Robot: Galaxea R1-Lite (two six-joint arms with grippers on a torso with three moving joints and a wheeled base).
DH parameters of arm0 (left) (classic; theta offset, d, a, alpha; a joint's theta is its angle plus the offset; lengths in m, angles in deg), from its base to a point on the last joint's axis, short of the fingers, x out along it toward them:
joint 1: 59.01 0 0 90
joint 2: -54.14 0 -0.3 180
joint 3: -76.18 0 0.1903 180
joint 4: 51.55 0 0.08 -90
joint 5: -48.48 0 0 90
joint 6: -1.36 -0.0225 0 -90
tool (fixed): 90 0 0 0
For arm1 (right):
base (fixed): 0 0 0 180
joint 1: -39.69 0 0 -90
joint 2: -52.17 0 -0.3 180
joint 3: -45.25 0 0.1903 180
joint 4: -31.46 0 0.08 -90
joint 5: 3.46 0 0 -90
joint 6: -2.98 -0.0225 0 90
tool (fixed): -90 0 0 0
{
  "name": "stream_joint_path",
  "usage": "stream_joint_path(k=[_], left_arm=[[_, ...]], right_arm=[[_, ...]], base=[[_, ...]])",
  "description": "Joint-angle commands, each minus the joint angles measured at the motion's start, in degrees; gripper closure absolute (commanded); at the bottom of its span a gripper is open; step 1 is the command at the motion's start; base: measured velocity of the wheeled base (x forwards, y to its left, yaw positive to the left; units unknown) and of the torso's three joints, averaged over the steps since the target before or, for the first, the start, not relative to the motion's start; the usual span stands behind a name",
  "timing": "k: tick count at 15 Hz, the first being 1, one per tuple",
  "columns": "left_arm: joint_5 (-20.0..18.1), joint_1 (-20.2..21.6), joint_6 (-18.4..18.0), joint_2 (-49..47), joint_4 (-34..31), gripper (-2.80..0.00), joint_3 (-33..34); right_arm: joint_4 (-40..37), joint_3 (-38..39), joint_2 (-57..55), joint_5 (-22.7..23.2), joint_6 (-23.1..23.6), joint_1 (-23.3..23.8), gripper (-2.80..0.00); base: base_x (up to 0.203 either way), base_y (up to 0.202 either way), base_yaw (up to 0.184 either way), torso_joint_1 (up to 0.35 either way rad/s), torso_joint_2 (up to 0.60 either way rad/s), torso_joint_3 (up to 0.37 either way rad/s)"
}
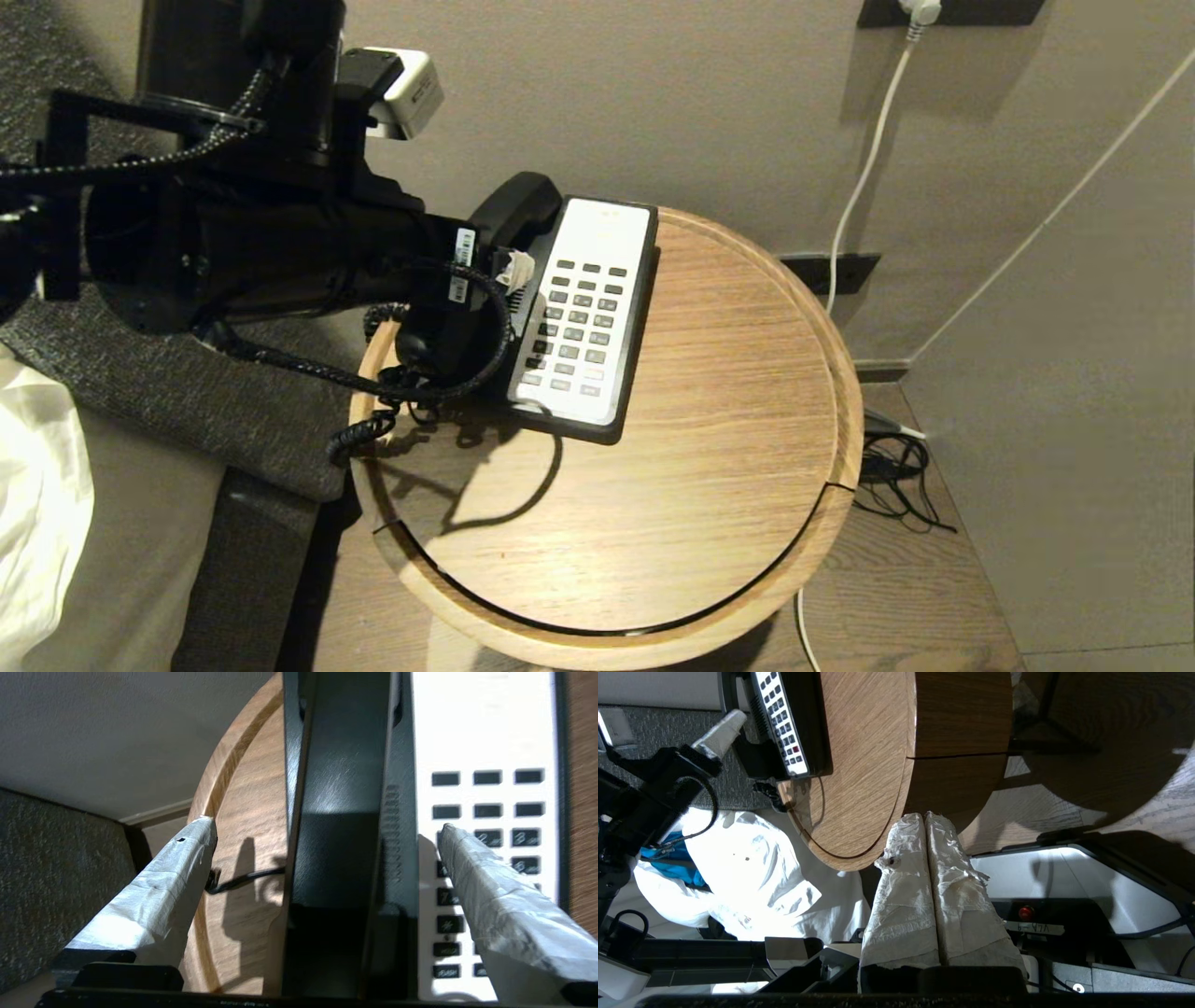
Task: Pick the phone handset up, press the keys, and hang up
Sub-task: Put the handset back
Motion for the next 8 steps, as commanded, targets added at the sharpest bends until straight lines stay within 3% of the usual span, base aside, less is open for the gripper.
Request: stream_joint_path(k=[1, 8], left_arm=[[0.2, -0.2, 0.3, 0.3, 0.1, -2.8, -1.2], [0.1, -0.2, 0.0, 2.2, -0.1, -2.8, 2.0]], right_arm=[[-0.1, 0.0, -0.1, 0.2, -0.3, 0.0, 0.0], [0.4, 0.6, -0.2, 0.3, -0.3, 0.0, 0.0]], base=[[0.0, 0.0, 0.0, 0.0, 0.0, 0.0], [0.0, 0.0, 0.0, 0.0, 0.0, 0.0]])
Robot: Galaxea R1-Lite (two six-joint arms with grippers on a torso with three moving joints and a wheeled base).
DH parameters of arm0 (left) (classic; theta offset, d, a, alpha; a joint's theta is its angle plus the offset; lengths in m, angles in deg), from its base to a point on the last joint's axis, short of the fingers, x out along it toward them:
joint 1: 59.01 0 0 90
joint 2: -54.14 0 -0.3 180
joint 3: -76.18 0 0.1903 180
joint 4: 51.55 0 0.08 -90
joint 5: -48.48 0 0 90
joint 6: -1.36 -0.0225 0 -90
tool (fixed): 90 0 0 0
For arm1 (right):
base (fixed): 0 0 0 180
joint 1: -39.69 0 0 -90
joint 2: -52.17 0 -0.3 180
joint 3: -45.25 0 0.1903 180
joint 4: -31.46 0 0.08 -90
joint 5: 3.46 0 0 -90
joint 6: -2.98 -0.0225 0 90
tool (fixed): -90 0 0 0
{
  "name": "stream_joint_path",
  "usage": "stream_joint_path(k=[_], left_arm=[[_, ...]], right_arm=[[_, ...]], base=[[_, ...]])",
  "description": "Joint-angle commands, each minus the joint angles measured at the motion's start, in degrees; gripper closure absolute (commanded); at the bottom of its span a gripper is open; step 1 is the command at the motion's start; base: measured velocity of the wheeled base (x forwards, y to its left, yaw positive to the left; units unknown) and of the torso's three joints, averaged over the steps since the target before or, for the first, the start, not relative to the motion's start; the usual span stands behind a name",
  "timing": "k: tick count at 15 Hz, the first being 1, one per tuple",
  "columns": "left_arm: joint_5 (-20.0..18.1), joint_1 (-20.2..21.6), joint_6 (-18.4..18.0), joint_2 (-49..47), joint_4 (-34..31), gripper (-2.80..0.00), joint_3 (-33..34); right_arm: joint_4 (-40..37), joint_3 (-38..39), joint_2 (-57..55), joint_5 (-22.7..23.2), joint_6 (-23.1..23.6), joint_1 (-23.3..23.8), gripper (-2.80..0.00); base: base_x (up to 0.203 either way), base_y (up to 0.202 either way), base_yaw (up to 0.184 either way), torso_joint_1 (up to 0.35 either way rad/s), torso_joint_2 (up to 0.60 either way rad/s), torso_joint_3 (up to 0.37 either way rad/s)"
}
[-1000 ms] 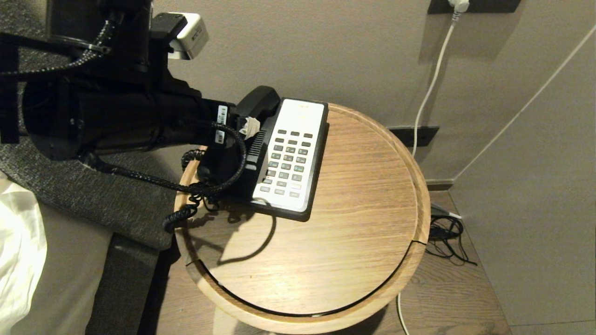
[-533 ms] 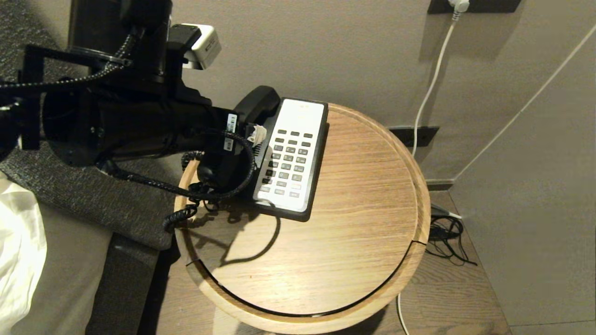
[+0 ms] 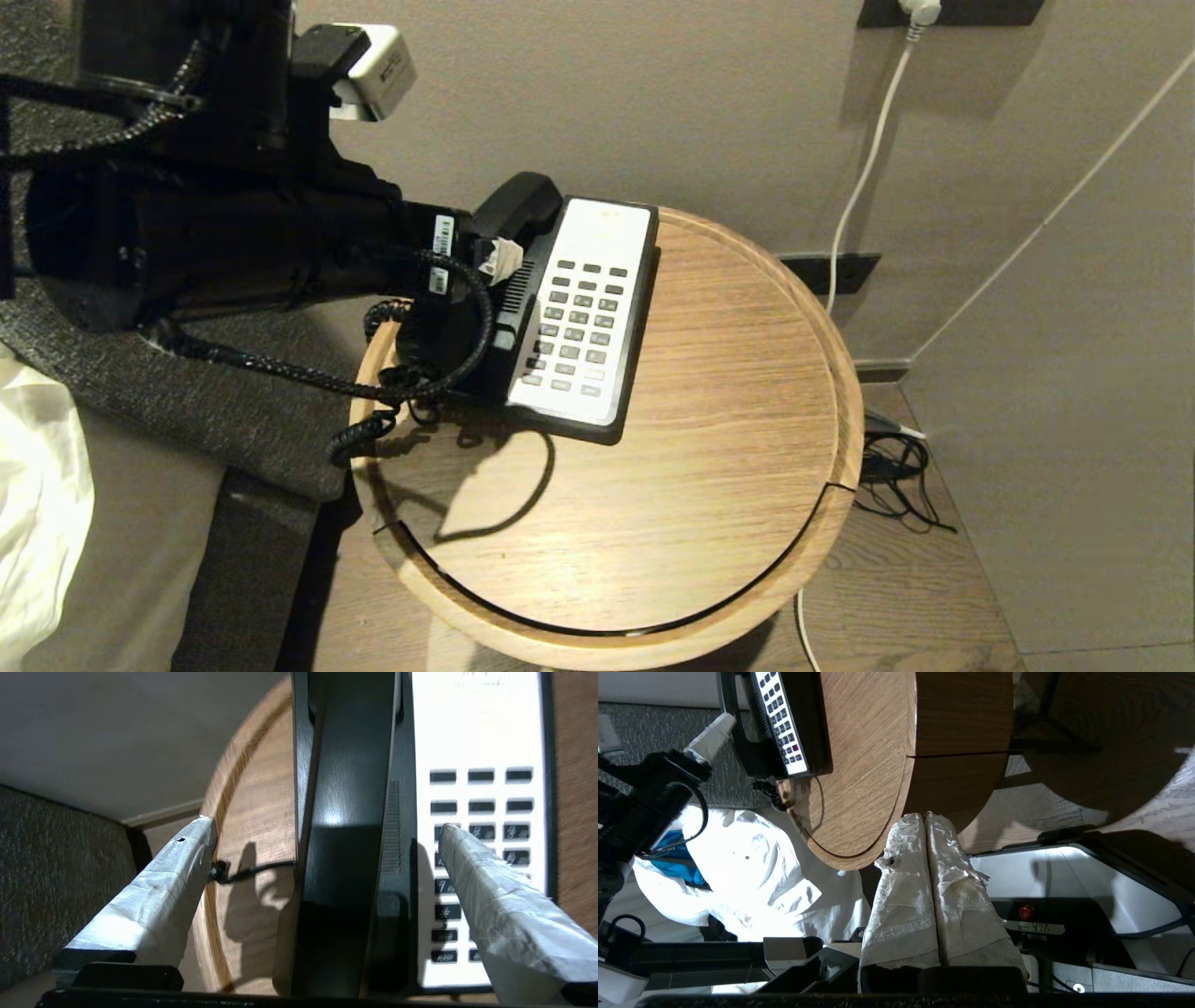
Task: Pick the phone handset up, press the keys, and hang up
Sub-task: Put the handset back
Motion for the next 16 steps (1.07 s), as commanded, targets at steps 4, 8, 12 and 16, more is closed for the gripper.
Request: stream_joint_path(k=[4, 8, 12, 16], left_arm=[[0.2, -0.9, -0.2, -1.5, -0.2, -2.8, 1.6], [0.3, -0.8, -0.1, -1.8, -0.1, -2.8, 1.7], [0.7, -0.8, 0.1, -2.4, 0.0, -2.8, 1.4], [0.9, -0.8, 0.2, -2.6, 0.1, -2.8, 1.0]], right_arm=[[-0.2, 0.1, 0.0, 0.1, -0.3, 0.0, 0.0], [-0.2, 0.2, -0.1, 0.8, -0.3, 0.0, 0.0], [0.1, 0.5, -0.1, 1.0, -0.3, 0.0, 0.0], [0.1, 0.6, -0.1, 1.0, -0.3, 0.0, 0.0]], base=[[0.0, 0.0, 0.0, 0.0, 0.0, 0.0], [0.0, 0.0, 0.0, 0.0, 0.0, 0.0], [0.0, 0.0, 0.0, 0.0, 0.0, 0.0], [0.0, 0.0, 0.0, 0.0, 0.0, 0.0]])
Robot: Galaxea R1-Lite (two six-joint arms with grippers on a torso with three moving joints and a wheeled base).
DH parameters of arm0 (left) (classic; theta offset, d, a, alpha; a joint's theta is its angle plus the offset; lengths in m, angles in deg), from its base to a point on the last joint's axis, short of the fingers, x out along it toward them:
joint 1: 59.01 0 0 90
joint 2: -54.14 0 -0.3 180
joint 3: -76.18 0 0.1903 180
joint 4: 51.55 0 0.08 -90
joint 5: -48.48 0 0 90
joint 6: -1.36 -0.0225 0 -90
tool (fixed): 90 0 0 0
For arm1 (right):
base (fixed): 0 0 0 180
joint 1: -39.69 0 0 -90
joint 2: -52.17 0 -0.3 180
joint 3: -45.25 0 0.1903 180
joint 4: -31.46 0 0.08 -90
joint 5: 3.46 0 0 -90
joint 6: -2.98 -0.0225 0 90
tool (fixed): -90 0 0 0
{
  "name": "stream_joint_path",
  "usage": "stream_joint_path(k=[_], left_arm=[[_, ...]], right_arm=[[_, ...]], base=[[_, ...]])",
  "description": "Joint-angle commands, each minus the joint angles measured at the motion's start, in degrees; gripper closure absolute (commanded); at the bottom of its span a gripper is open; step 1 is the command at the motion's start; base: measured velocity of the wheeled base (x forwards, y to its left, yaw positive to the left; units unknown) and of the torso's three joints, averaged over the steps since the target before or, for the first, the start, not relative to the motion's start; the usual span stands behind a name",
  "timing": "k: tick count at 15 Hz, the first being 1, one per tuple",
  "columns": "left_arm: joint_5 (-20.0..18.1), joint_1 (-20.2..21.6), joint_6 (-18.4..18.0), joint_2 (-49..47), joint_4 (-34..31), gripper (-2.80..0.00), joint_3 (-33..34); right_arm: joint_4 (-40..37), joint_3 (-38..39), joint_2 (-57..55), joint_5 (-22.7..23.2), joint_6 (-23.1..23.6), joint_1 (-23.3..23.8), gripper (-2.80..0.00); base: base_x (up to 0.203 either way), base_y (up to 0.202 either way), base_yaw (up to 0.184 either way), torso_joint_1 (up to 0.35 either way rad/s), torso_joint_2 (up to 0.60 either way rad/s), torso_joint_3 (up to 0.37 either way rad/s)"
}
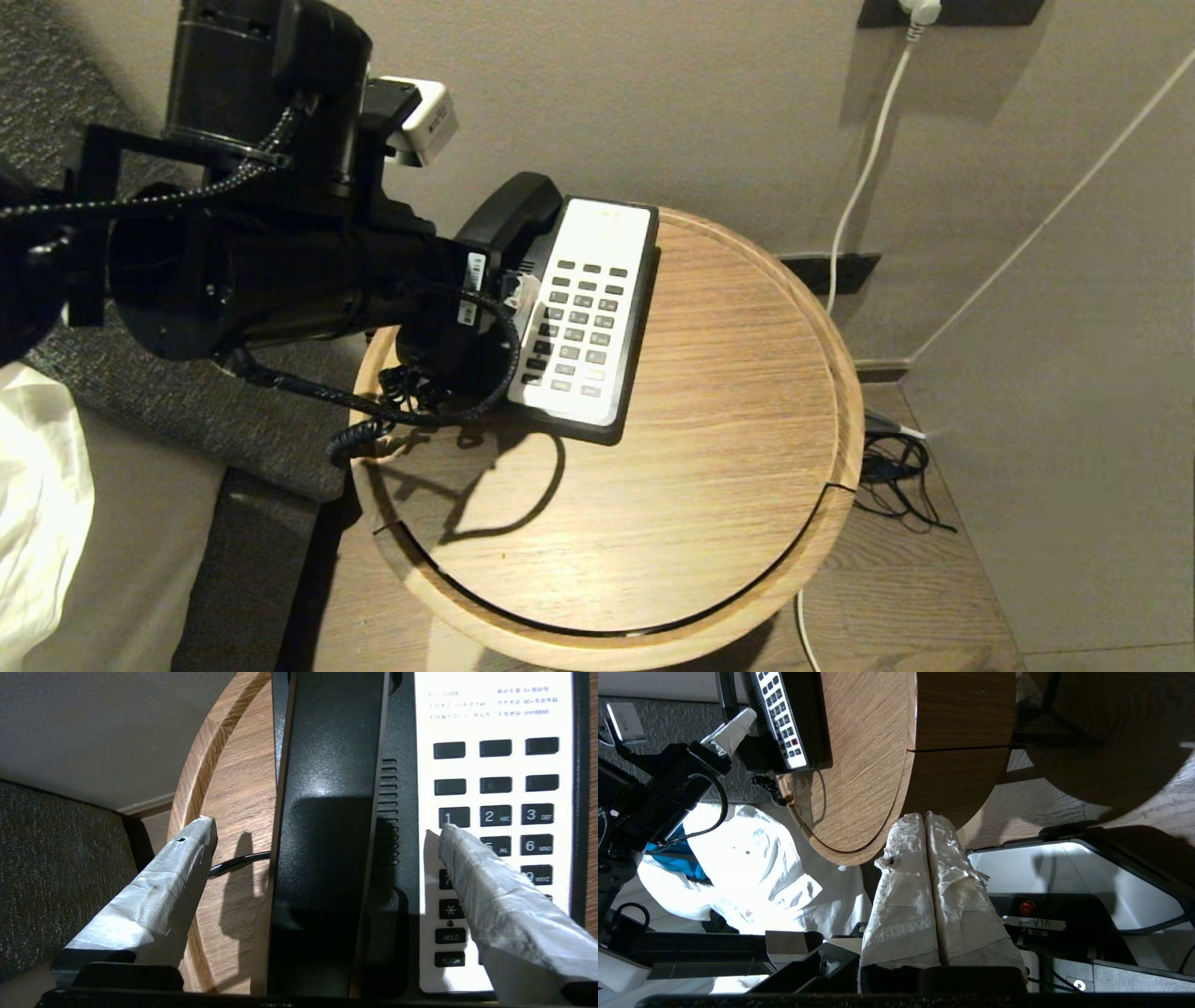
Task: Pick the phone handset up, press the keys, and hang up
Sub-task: Put the handset back
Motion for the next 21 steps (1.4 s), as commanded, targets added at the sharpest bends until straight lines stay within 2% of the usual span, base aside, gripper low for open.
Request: stream_joint_path(k=[1, 5, 21], left_arm=[[0.1, 0.0, 0.0, 0.0, -0.1, -2.8, -0.2], [0.2, 0.5, 0.5, 0.2, -0.2, -2.8, -2.1], [0.9, 1.3, 0.1, -0.5, -0.5, -2.8, -1.7]], right_arm=[[-0.1, 0.1, -0.1, 0.1, -0.3, 0.0, 0.0], [-0.1, 0.3, 0.1, 0.1, -0.3, 0.0, 0.0], [-0.1, 0.4, 0.1, 0.2, -0.3, 0.0, 0.0]], base=[[0.0, 0.0, 0.0, 0.0, 0.0, 0.0], [0.0, 0.0, 0.0, 0.0, 0.0, 0.0], [0.0, 0.0, 0.0, 0.0, 0.0, 0.0]])
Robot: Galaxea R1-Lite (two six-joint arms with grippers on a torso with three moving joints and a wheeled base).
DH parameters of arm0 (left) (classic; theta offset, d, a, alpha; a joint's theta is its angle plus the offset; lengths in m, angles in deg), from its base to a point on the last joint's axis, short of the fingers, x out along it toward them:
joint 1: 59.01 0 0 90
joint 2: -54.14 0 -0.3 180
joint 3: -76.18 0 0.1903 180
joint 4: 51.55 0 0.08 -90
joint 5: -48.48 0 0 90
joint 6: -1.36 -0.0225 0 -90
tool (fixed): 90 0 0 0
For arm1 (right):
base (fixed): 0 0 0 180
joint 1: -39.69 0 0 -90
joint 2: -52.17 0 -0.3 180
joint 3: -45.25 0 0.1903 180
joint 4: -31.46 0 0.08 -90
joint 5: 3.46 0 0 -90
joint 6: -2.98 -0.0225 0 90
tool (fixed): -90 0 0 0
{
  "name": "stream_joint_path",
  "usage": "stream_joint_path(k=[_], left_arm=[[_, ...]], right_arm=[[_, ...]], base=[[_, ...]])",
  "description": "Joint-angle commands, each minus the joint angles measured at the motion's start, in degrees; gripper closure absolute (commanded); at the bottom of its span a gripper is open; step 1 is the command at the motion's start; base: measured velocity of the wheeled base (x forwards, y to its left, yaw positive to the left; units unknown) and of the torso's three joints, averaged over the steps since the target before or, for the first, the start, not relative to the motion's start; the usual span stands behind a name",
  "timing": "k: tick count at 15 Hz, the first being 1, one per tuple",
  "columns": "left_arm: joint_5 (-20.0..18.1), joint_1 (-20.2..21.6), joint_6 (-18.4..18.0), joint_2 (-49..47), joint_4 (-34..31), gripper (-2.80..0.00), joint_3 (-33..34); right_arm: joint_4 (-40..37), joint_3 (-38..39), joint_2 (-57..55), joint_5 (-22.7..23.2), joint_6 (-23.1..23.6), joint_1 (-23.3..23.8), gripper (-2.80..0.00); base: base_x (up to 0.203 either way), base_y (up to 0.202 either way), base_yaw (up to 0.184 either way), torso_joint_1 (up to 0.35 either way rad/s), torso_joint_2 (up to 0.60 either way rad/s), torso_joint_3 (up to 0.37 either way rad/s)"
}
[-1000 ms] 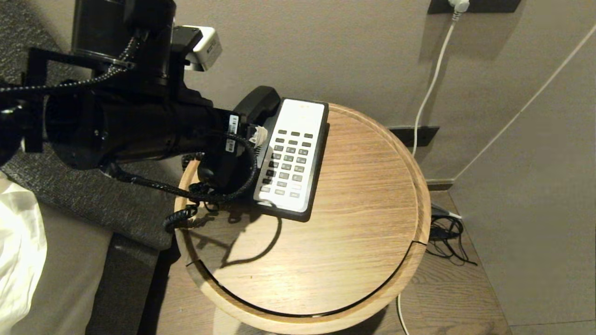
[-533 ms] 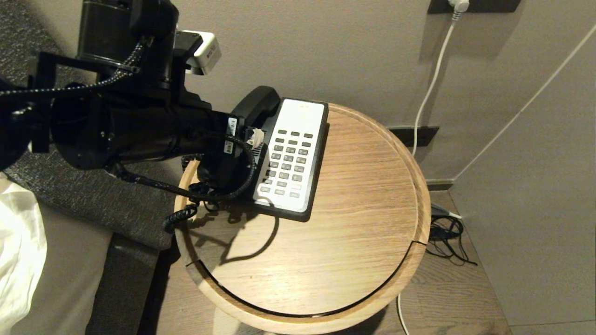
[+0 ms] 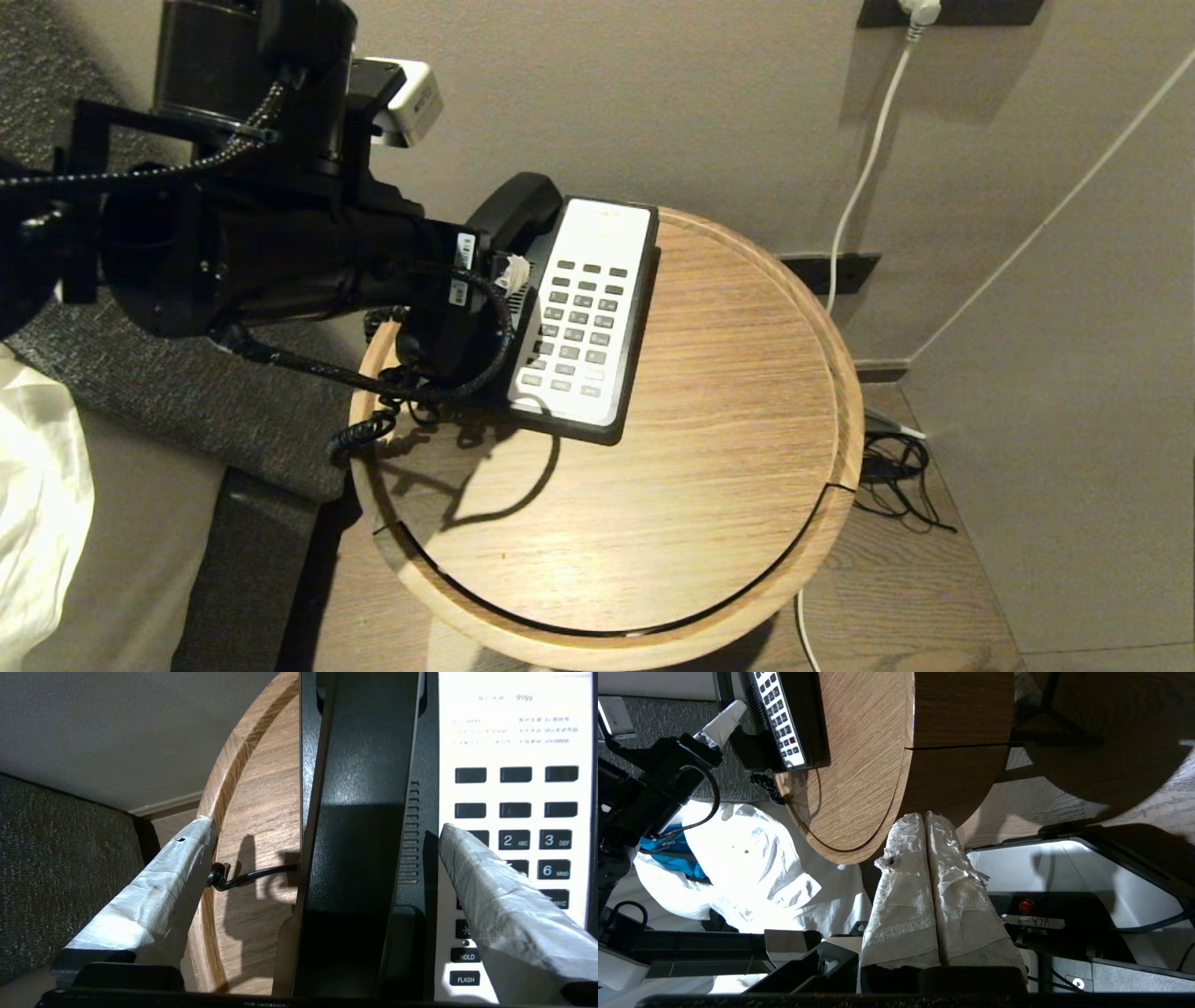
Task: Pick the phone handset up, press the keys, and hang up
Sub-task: Put the handset back
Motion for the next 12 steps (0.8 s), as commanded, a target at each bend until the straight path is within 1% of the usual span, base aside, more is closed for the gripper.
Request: stream_joint_path(k=[1, 3, 4, 12], left_arm=[[0.2, 0.0, 0.1, -0.4, 0.2, -2.8, -0.1], [0.2, 0.0, 0.5, -0.4, 0.2, -2.8, 0.1], [0.2, 0.0, 0.3, -0.4, 0.2, 0.0, 0.7], [0.6, 0.0, 0.4, -0.3, 0.3, 0.0, 0.2]], right_arm=[[-0.1, 0.1, 0.0, 0.1, -0.3, 0.0, 0.0], [-0.1, 0.1, 0.0, 0.1, -0.3, 0.0, 0.0], [-0.1, 0.1, -0.1, 0.1, -0.3, 0.0, 0.0], [-0.1, 0.1, -0.1, 0.1, -0.3, 0.0, 0.0]], base=[[0.0, 0.0, 0.0, 0.0, 0.0, 0.0], [0.0, 0.0, 0.0, 0.0, 0.0, 0.0], [0.0, 0.0, 0.0, 0.0, 0.0, 0.0], [0.0, 0.0, 0.0, 0.0, 0.0, 0.0]])
